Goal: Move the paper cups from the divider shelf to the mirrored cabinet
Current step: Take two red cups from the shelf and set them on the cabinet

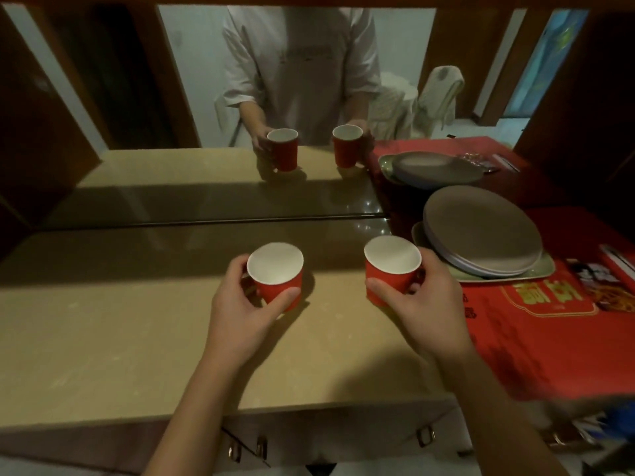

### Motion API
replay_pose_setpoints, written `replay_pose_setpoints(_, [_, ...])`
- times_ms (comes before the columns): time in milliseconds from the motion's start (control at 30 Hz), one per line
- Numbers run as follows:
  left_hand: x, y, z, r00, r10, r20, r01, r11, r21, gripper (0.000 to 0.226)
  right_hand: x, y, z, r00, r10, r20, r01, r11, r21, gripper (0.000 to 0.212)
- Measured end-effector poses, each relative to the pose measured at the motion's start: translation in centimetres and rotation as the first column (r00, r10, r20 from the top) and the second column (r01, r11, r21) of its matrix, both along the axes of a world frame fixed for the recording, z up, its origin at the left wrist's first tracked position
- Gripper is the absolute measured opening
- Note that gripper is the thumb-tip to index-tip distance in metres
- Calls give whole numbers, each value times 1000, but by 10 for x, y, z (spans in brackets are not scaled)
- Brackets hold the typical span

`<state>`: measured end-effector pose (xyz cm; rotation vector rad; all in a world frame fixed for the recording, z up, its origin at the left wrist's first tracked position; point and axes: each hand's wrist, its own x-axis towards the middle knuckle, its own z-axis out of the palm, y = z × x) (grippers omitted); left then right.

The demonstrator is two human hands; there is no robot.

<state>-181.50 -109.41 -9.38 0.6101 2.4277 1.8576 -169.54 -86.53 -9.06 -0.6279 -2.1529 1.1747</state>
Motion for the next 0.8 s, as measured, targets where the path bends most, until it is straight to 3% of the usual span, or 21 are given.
replay_pose_setpoints(200, [-8, 25, 1, 1000, -2, -8, 1, 999, -50, 73, -13, 1, -2, 1000, -21, 6, 21, 1000, 7, 65])
replay_pose_setpoints(633, [-15, 42, -5, 999, 4, -39, -10, 990, -140, 83, -12, 4, -7, 998, -38, 46, 38, 999, -4, 72])
replay_pose_setpoints(800, [-9, 34, -6, 995, 13, -97, -49, 924, -380, 86, -3, 5, -3, 996, -14, 89, 11, 999, 33, 77])
